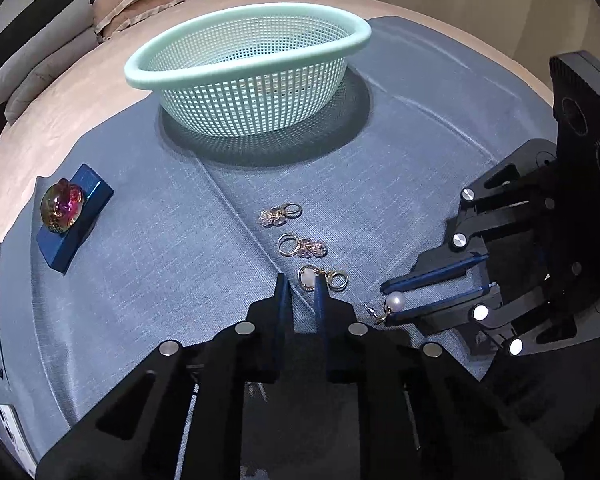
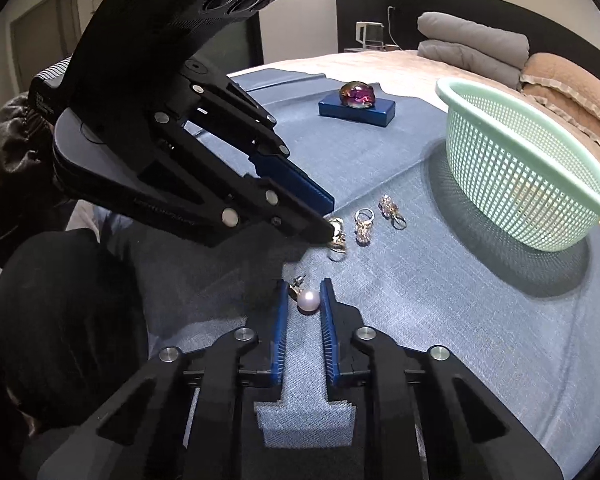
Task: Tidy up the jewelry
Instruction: 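Bring the right gripper back toward the remaining pearl earrings, then grasp the pearl earring with the right gripper and lift it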
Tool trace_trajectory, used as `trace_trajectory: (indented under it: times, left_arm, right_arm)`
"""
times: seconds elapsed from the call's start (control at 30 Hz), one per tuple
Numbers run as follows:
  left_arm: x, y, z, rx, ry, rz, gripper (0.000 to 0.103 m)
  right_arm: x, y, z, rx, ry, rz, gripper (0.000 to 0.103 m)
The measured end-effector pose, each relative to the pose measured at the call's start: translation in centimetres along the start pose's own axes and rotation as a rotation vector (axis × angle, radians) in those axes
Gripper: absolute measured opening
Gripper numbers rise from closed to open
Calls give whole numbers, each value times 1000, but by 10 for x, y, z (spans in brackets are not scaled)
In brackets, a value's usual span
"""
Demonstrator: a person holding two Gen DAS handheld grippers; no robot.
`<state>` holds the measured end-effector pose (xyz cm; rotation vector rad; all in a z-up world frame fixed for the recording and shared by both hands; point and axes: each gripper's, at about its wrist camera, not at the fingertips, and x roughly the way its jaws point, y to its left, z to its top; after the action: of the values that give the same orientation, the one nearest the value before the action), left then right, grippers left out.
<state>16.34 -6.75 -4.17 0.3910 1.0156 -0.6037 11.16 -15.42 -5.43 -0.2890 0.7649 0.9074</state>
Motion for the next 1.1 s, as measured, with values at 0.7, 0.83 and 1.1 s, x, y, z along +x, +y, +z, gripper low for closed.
trace_trajectory:
  times: [0.7, 0.83, 1.1]
  left_arm:
    - [-5, -10, 4, 5, -1, -37, 15]
    - [0, -10, 4, -4, 2, -44, 18]
    - [7, -15, 6, 0, 10, -72, 38]
  right_arm:
    - [-34, -8, -9, 56, -53, 9, 11]
    - [-33, -8, -7, 59, -47, 5, 11]
    - [-33, -10, -10, 71, -44, -4, 11]
